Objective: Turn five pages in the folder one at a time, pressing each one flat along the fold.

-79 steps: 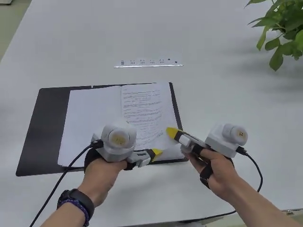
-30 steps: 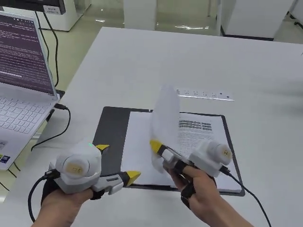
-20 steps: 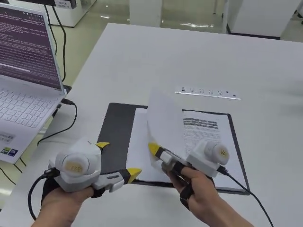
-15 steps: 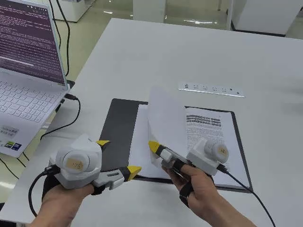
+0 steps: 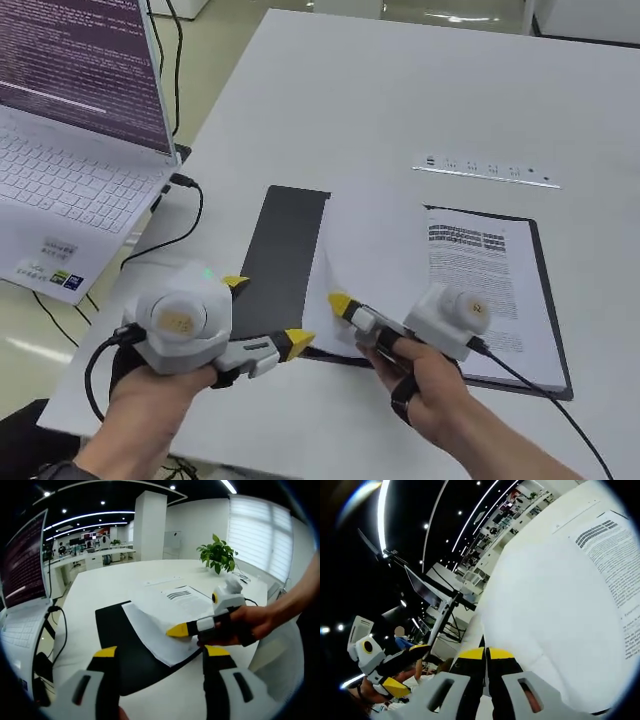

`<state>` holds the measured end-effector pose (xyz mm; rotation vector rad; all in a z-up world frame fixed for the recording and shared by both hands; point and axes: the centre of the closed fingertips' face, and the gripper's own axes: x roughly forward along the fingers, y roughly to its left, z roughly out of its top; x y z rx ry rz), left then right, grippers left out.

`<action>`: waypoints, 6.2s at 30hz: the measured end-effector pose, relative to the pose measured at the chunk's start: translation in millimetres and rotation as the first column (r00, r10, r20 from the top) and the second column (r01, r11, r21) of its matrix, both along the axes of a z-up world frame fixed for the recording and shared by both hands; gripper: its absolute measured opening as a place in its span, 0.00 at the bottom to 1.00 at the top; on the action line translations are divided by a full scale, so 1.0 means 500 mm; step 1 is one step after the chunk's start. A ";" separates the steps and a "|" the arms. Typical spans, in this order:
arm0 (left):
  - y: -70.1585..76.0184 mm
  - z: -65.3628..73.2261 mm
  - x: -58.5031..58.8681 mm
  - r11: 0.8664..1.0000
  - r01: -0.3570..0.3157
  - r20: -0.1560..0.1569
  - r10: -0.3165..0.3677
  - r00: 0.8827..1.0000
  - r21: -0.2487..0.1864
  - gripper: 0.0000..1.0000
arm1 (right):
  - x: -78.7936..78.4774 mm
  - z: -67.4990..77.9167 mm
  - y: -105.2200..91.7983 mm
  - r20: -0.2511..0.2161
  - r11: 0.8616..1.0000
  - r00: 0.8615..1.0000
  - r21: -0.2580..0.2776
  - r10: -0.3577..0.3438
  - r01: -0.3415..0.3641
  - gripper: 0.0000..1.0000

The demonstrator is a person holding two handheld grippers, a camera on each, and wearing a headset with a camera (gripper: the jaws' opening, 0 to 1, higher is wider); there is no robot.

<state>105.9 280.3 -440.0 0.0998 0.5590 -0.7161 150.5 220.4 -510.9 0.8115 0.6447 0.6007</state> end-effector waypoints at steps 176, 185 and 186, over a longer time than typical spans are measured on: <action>-0.113 -0.240 0.040 0.984 0.102 -0.226 -0.067 0.972 0.147 0.00 | 0.200 -0.042 -0.295 0.252 0.974 0.962 -0.172 -0.103 0.150 0.00; -0.113 -0.241 0.041 0.982 0.112 -0.225 -0.077 0.971 0.151 0.00 | 0.122 -0.034 -0.283 0.267 0.977 0.960 -0.172 -0.080 0.129 0.00; -0.113 -0.241 0.041 0.982 0.112 -0.224 -0.076 0.972 0.151 0.00 | 0.115 -0.033 -0.281 0.265 0.977 0.961 -0.173 -0.079 0.128 0.00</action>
